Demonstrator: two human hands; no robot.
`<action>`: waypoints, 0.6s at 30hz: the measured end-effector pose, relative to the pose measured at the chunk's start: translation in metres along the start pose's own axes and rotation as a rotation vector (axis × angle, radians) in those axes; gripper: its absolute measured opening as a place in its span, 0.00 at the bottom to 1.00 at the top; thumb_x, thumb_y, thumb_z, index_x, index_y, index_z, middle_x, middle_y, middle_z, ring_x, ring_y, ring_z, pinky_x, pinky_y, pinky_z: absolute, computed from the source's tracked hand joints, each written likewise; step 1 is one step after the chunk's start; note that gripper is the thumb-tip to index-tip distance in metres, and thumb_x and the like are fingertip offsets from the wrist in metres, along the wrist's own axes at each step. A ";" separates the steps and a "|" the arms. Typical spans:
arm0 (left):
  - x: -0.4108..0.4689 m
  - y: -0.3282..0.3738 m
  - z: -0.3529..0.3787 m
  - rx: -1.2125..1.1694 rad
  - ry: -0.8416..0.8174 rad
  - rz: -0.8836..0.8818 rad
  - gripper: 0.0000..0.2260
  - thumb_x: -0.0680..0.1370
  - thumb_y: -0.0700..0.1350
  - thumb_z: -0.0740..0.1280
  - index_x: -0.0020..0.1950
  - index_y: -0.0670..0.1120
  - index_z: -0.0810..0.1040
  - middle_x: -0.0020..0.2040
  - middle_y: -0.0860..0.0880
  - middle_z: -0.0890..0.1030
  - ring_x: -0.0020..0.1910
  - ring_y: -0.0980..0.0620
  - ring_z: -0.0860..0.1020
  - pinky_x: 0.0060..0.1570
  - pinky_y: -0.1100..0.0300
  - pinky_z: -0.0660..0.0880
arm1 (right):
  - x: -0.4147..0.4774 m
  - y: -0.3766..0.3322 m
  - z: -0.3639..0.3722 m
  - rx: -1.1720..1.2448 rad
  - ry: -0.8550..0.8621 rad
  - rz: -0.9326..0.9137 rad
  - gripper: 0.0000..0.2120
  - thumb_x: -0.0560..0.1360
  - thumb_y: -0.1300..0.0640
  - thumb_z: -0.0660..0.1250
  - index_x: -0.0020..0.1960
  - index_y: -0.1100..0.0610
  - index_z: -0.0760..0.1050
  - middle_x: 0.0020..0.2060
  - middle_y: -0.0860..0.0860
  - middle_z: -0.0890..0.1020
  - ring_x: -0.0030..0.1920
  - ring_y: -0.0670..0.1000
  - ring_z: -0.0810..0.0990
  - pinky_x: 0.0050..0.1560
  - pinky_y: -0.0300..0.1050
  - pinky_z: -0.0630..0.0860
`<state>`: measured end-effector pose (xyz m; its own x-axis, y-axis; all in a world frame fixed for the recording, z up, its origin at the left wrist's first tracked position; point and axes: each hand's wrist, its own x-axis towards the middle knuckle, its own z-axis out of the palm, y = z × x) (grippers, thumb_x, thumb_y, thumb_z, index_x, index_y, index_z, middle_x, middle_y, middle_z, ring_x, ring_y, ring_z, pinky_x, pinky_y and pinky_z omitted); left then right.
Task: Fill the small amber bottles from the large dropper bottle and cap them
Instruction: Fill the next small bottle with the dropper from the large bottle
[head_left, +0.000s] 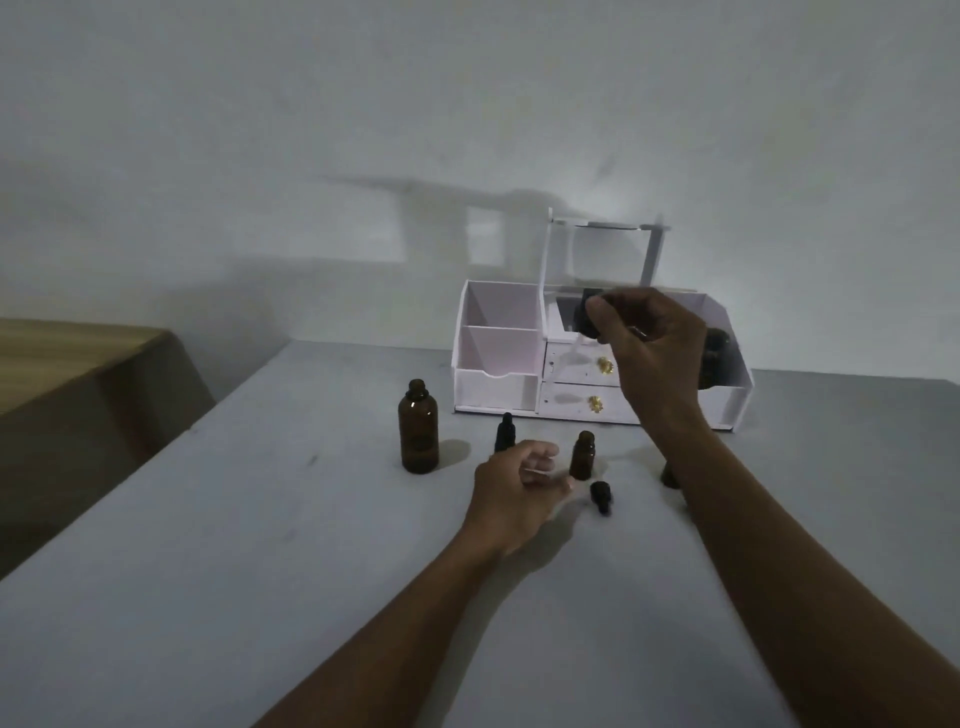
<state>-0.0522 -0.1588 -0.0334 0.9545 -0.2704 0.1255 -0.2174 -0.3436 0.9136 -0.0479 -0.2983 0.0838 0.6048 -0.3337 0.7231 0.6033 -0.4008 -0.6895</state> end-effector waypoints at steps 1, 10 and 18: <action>-0.005 -0.002 -0.009 0.014 -0.011 0.002 0.18 0.74 0.48 0.73 0.64 0.51 0.77 0.57 0.55 0.79 0.53 0.59 0.78 0.46 0.72 0.72 | 0.000 -0.006 0.008 0.030 -0.030 -0.005 0.04 0.75 0.60 0.73 0.49 0.56 0.81 0.38 0.45 0.85 0.38 0.40 0.85 0.44 0.34 0.80; -0.032 -0.035 -0.119 0.130 0.281 -0.068 0.13 0.71 0.48 0.76 0.54 0.50 0.82 0.47 0.54 0.84 0.43 0.63 0.79 0.42 0.75 0.72 | 0.002 -0.029 0.077 0.120 -0.180 0.014 0.04 0.75 0.58 0.72 0.50 0.52 0.82 0.41 0.48 0.86 0.42 0.47 0.87 0.50 0.48 0.84; -0.008 -0.041 -0.130 0.013 0.452 -0.074 0.32 0.67 0.49 0.80 0.68 0.51 0.73 0.61 0.51 0.79 0.52 0.54 0.80 0.48 0.65 0.77 | 0.008 -0.019 0.101 0.067 -0.230 0.038 0.08 0.76 0.58 0.72 0.53 0.60 0.83 0.42 0.51 0.86 0.42 0.47 0.86 0.46 0.44 0.84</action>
<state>-0.0246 -0.0253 -0.0220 0.9602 0.1738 0.2187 -0.1450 -0.3592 0.9219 -0.0018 -0.2071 0.0983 0.7257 -0.1414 0.6733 0.6060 -0.3319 -0.7229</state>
